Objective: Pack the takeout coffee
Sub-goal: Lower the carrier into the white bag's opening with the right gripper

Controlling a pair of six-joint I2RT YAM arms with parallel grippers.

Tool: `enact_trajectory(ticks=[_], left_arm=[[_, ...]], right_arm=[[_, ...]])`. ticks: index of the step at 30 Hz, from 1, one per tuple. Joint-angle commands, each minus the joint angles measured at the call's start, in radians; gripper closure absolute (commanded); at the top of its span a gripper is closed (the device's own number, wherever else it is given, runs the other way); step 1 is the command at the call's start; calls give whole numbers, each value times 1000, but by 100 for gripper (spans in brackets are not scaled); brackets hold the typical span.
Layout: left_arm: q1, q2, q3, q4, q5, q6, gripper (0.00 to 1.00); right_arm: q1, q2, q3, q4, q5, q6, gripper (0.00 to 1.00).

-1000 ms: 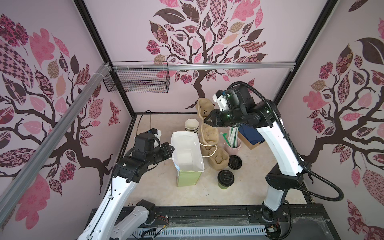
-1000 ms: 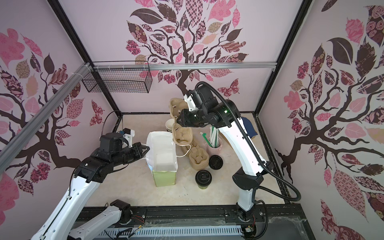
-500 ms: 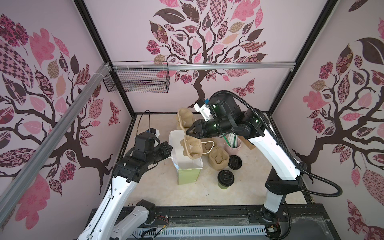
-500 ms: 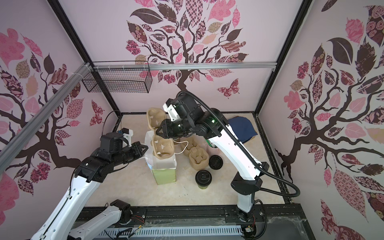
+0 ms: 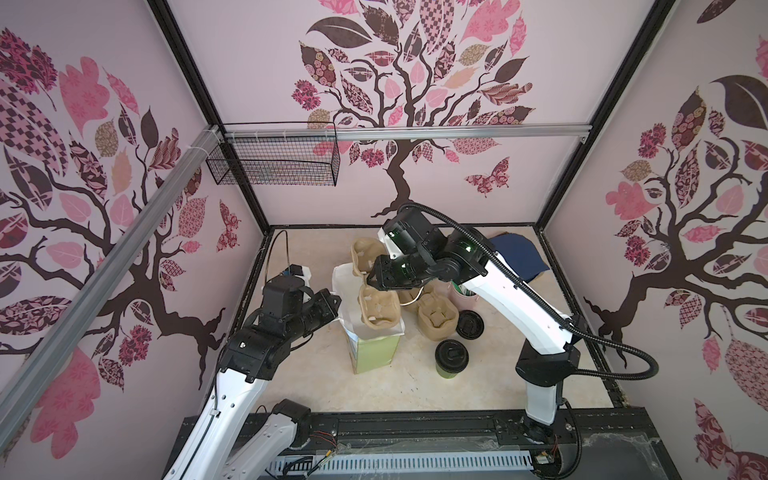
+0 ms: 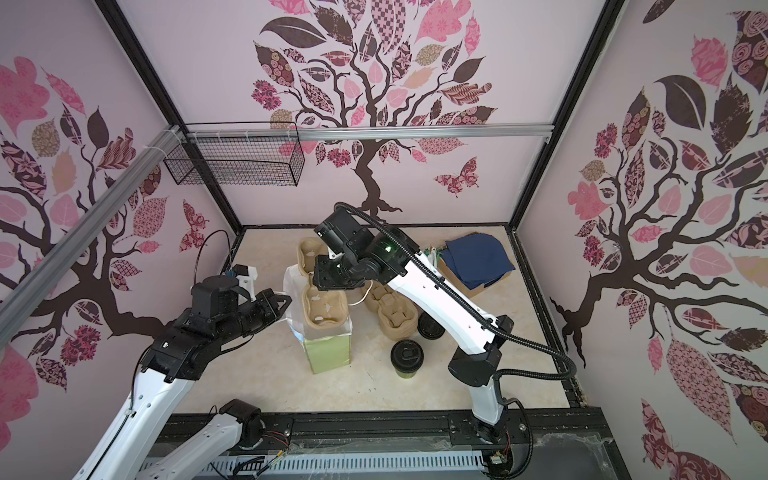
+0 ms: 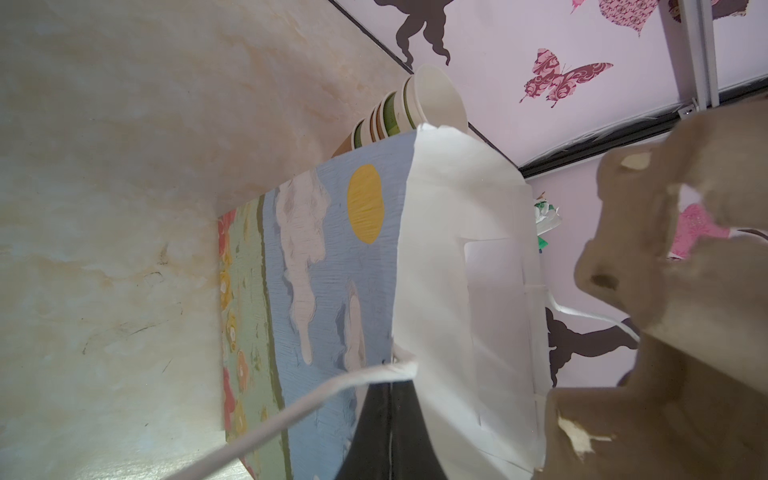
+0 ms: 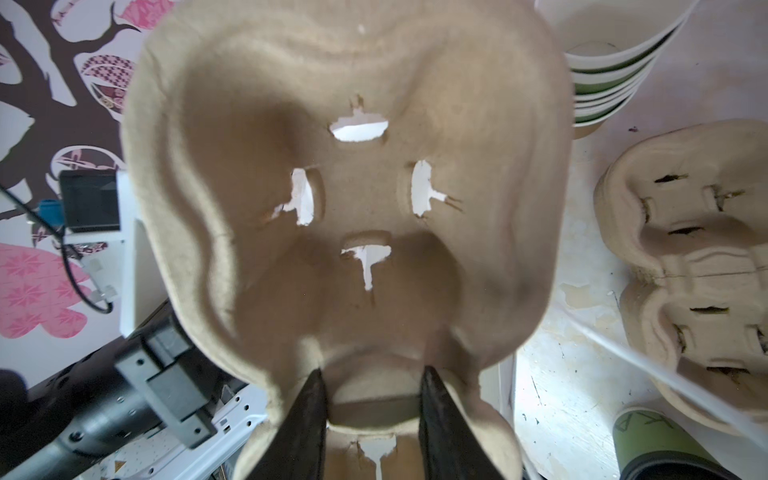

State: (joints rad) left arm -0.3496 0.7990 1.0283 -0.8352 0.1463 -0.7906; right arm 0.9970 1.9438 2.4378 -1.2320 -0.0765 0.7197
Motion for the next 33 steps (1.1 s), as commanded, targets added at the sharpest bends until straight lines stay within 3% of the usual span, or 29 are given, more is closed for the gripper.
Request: enact_trajectory(ticks=[1,11,33], left_arm=[[-5,-19,-47,34,27,-15,100],[-5,-49,-74,30,29,-28,100],[-5,-48,-78,48,45,-39,100]], right_arm=[[28,48,51,-42,50,17,65],[62,105,58,-97,131,23,65],[115,200,56,-168,161,58,64]])
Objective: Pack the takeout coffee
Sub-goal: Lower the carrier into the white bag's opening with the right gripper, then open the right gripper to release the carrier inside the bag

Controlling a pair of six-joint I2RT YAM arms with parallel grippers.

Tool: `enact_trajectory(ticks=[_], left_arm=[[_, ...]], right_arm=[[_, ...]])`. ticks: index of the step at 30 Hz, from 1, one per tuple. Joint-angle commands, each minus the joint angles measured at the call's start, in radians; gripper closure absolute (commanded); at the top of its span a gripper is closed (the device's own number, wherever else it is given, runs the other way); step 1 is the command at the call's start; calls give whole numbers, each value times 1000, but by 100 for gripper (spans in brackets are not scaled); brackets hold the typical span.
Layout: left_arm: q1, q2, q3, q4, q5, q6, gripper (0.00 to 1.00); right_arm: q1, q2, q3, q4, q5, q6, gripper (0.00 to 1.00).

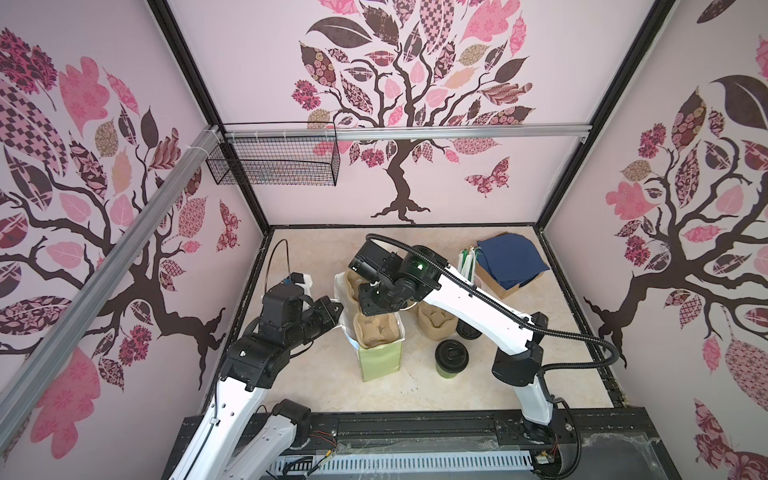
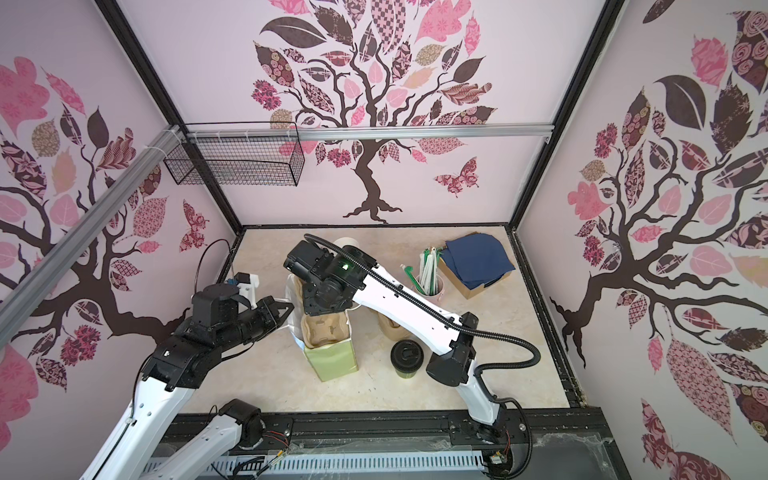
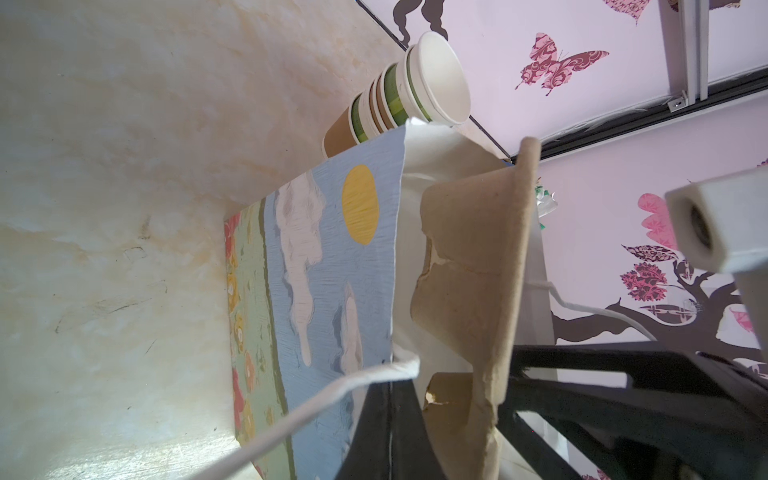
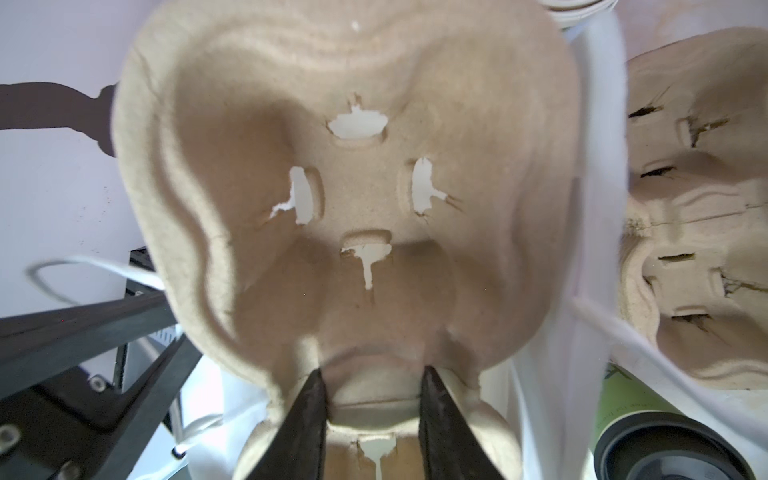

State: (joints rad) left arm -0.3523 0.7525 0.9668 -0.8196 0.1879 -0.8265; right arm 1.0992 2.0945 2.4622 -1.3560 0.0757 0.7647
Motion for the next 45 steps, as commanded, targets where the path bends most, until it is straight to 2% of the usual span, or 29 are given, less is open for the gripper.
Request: enact_trajectory(ticks=[1,26,32,45], left_arm=[[-2,-1,-16,36,4,-3,100],[-2,23,7,8,2,67,100],[-2,15,-3,-6,-5,69,100],[-2,11,-9,-3,-8,81,100]], right_arm=[[13,54,32,-42,9,13,64],[30,146,21,-73,38,-5,64],[29,160,3,-60,33,-7,55],[24,148,6,-24,23,-4,50]])
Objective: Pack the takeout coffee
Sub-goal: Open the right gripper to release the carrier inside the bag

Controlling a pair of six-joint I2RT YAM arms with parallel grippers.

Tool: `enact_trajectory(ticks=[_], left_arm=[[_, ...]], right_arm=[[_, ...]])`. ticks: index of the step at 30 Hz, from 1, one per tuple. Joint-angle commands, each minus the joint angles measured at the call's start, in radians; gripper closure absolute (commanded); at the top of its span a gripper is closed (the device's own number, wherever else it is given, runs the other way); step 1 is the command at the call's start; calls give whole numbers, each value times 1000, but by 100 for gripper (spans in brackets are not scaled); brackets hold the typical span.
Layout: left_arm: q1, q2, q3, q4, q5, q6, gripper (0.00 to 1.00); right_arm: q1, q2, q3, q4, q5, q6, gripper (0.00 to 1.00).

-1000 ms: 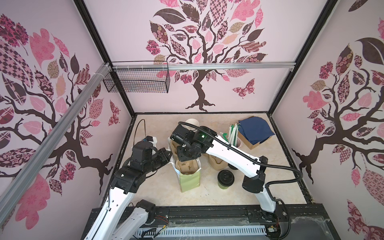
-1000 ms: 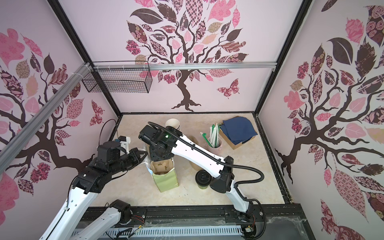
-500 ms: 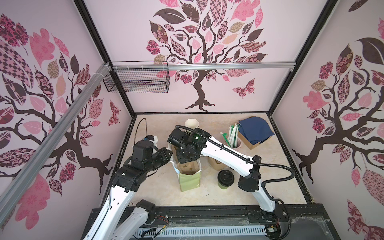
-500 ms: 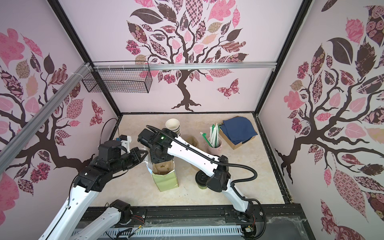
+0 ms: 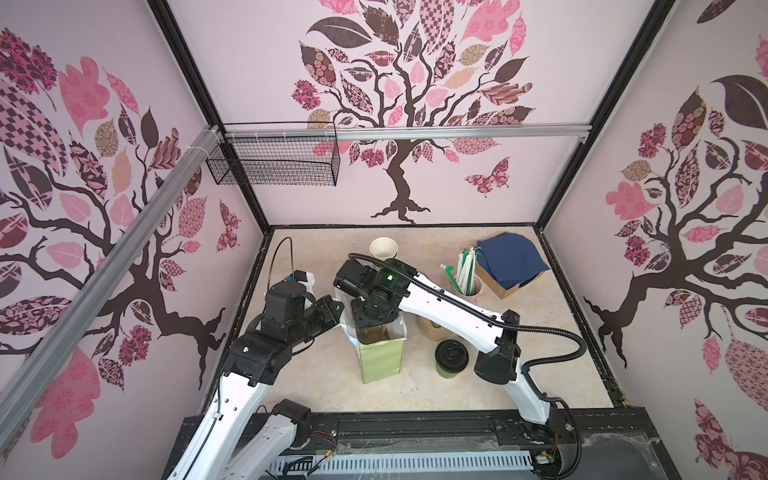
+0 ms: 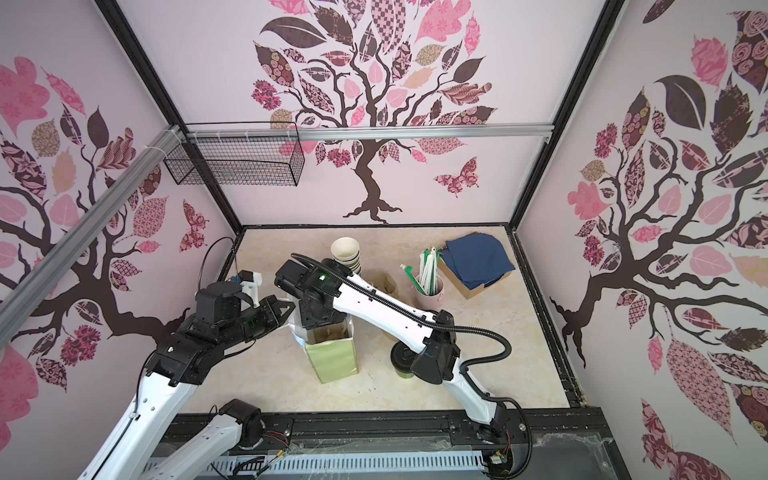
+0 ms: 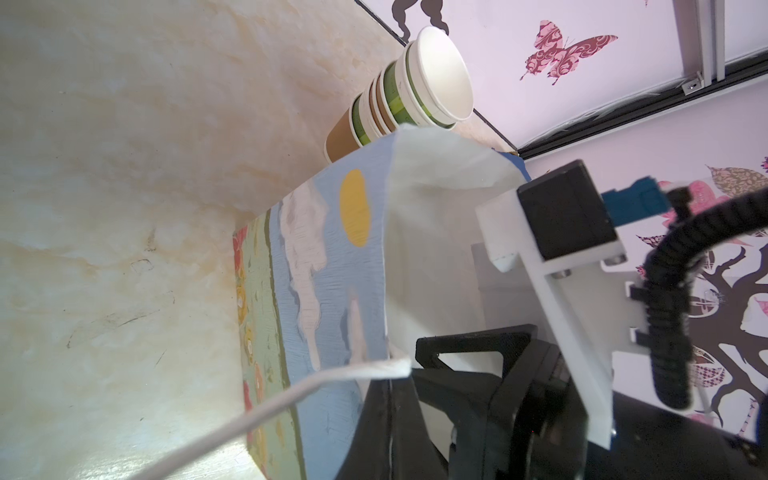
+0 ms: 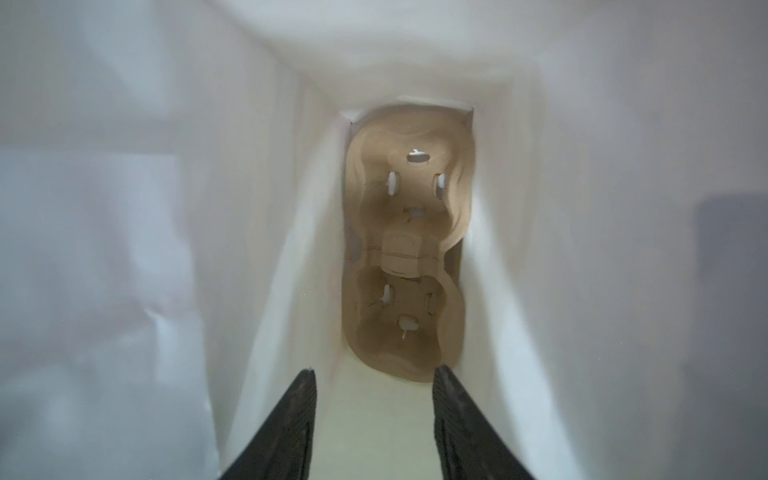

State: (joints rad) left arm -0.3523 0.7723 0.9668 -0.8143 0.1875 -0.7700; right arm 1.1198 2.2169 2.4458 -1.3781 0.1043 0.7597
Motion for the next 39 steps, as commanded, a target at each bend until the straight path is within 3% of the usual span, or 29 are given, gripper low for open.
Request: enact_trajectory(ticks=[1,3,10,13,18,22,27,31,39], left_arm=[[-2,-8,-11,-10,-8,27,100],[-2,-11,-10,-9,-9,29,100],[-2,-11,-6,-17,-16,30,76],[-2,-10,1,-21,-19,31,75],[-2,5,16,-22,-10,43,82],[-2,16,22,-13,5,50,93],[-2,35,35,-10,13,69,100],[-2,48,46,-6,17,76,100],[-2,38,44,-12,15,79,100]], right_arm=[[0,15,28,7,-12,3,49],[-2,-14,37,31,-28,6,48],[-2,-161,32,132,-73,-21,41],[-3,-223,21,146,-56,-35,40],[-37,-290,-8,53,52,-43,40],[-75,-306,-63,-34,111,-61,36],[-89,-290,-109,-39,86,-68,33],[-94,-259,-139,-25,73,-56,38],[-98,-232,-192,32,62,-46,64]])
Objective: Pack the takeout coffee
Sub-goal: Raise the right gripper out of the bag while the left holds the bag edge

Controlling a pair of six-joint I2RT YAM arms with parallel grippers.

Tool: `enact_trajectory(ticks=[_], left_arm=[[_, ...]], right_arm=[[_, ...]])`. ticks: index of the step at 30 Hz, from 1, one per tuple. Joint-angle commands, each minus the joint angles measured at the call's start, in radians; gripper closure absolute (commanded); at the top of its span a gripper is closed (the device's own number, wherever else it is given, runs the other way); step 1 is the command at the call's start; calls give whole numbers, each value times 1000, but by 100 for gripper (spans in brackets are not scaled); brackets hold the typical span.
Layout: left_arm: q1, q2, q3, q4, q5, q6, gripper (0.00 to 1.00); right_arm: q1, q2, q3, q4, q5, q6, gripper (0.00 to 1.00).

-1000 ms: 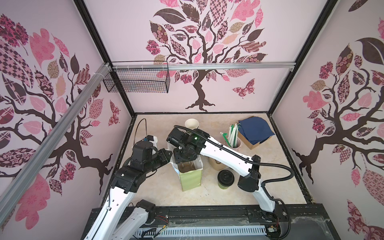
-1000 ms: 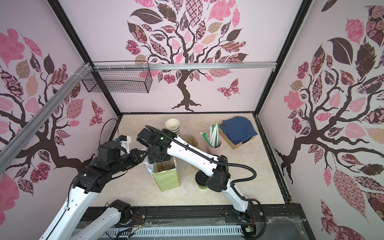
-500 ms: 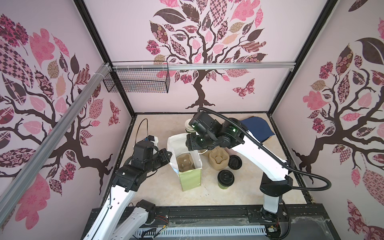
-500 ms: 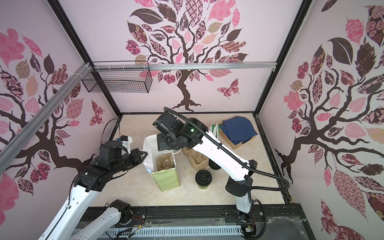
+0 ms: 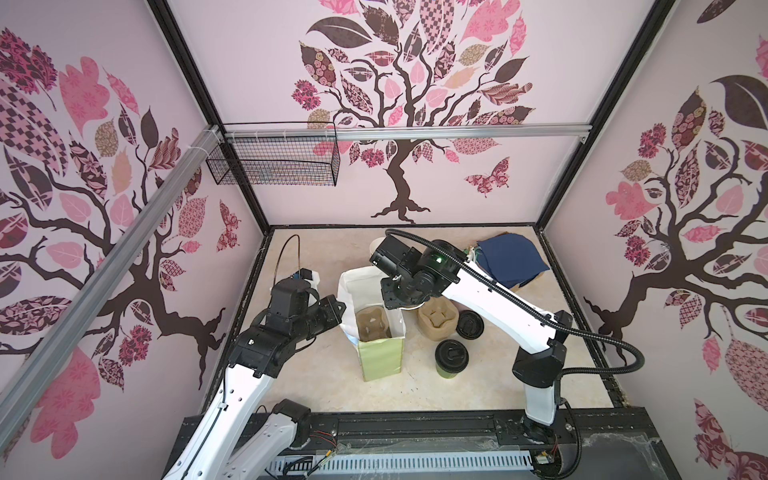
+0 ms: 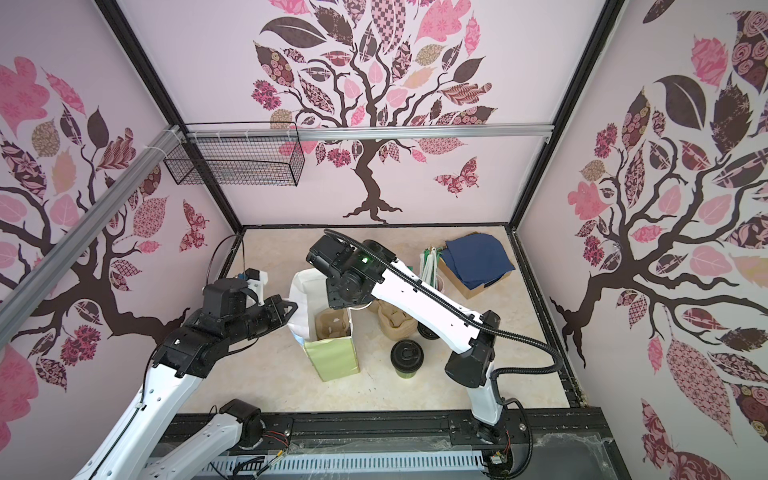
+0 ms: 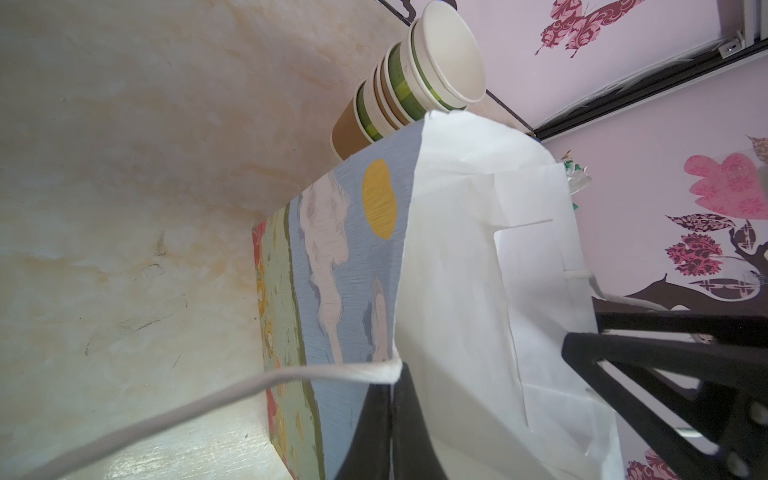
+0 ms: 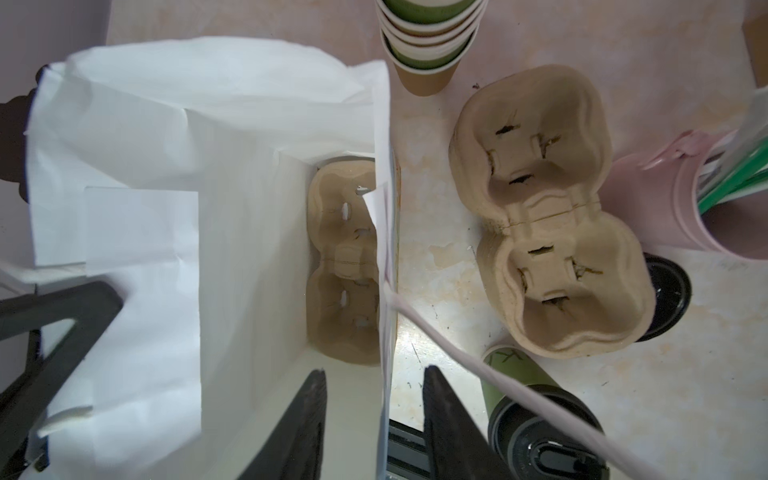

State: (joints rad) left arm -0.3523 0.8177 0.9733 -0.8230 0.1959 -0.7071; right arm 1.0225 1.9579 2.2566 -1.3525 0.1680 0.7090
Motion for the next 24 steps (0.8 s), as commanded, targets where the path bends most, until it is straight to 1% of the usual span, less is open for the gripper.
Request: enact_trajectory(ticks=[1,3,8,9,12,15,20,24], left_arm=[[-2,-10,37,-4,5,18,100],[-2,-15,37,-6,2,19,100],[-2,-38,40,-13,-14,25,100],[-2,-45,41,-14,-20,27,100],[-2,-78,50,-35,-62,38,100],[-2,-137,32,-33,-122,53,100],[-2,-240,-8,7,-197,94,100],[-2,-302,-29,32,-245,130,100]], right_arm=[[0,30,-5,8,-2,5,68],[1,35,-5,15,-7,4,74],[1,38,18,52,-38,-8,98],[2,39,27,59,-45,-12,100],[23,30,58,107,-41,-33,100],[60,6,55,209,-19,-52,100],[98,-39,12,359,31,-67,100],[111,-99,-75,492,59,-87,100]])
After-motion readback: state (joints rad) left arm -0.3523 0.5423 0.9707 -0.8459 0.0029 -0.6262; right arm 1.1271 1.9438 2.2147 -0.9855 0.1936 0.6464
